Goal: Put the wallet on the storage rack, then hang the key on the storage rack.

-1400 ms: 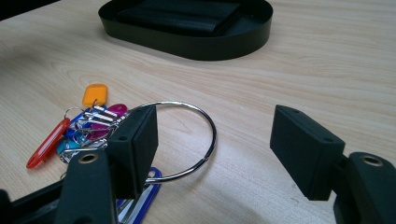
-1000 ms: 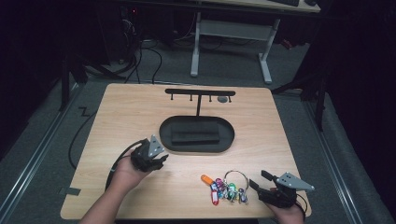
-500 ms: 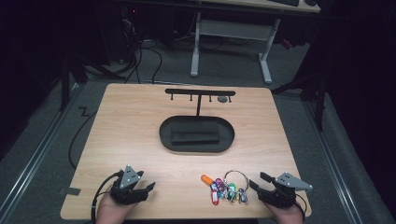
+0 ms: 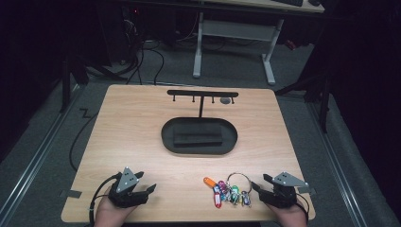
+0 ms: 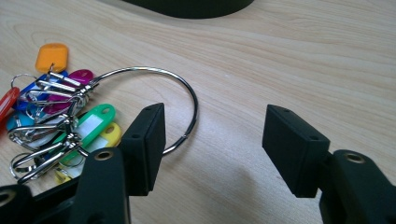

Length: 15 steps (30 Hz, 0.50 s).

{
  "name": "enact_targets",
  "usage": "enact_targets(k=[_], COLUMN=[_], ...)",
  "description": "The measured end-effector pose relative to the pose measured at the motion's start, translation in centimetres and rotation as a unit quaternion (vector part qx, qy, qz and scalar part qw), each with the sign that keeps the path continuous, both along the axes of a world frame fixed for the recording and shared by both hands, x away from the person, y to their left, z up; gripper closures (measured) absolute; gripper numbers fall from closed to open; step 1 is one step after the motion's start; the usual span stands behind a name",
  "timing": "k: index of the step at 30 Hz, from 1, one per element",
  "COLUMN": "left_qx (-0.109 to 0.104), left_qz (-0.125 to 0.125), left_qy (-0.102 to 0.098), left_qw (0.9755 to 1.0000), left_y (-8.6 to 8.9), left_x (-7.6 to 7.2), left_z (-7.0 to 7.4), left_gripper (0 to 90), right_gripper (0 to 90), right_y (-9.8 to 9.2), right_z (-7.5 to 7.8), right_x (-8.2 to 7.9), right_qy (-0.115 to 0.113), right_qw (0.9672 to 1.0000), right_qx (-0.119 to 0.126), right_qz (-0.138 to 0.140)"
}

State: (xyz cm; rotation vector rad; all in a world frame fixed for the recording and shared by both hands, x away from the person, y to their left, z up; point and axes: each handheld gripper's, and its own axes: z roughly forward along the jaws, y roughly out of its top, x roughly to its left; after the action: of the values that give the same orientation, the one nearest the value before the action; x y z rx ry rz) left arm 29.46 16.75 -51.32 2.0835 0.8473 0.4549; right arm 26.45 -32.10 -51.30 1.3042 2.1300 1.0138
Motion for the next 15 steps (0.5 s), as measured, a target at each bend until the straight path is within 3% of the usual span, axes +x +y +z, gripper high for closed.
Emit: enact_targets(k=[4, 11, 13, 15], left_qx=[0.013, -0.001, -0.027, -0.027], left_qz=[0.003, 0.012, 0.018, 0.019], left_qy=[0.01, 0.004, 0.023, 0.021], left_qw=[0.9999, 0.9999, 0.9992, 0.9992], left_y=[0.0, 0.7, 1.0, 1.0], left_x=[0.3, 0.7, 1.0, 0.9], left_z=[-0.3, -0.3, -0.3, -0.2], left_gripper=[35.0, 34.6, 34.3, 33.9], right_gripper=[37.4, 36.9, 37.5, 37.8], right_y=[0.7, 1.2, 1.6, 1.9], right_z=[0.7, 1.8, 2.1, 2.2], right_x=[0.3, 0.8, 1.2, 1.4], right_qy=[0.021, 0.055, 0.068, 0.084], right_qw=[0.9997, 0.9978, 0.9966, 0.9947], right_qx=[-0.012, -0.034, -0.045, -0.056], right_qz=[0.01, 0.007, 0.014, 0.018])
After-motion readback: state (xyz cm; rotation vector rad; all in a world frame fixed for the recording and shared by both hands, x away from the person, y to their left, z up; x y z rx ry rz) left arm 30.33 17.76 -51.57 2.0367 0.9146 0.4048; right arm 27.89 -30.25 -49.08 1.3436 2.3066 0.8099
